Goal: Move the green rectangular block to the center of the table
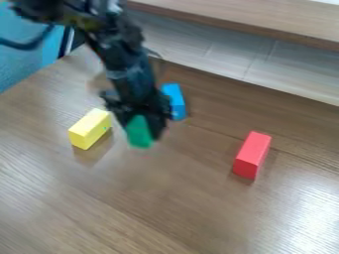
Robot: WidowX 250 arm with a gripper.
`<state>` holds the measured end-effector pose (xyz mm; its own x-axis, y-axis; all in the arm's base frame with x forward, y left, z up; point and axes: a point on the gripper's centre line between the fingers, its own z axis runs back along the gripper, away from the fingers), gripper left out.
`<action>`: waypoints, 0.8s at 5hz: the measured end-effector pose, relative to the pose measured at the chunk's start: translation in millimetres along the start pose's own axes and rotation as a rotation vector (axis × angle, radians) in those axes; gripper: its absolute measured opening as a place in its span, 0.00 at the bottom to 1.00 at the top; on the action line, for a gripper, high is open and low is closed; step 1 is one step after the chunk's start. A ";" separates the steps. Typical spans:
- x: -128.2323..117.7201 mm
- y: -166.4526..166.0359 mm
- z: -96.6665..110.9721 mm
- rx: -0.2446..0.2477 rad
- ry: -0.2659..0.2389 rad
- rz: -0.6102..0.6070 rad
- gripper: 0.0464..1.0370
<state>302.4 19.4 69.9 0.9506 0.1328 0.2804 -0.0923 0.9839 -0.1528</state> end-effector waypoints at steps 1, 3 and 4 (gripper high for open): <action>-14.8 -31.7 -18.0 -0.037 0.045 -0.069 0.55; -39.0 -57.2 -39.4 -0.020 0.102 -0.144 0.55; -40.5 -53.3 -40.3 0.009 0.100 -0.153 0.55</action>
<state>280.8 -43.2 28.5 0.9785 -0.0304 0.2039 0.0532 0.9929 -0.1069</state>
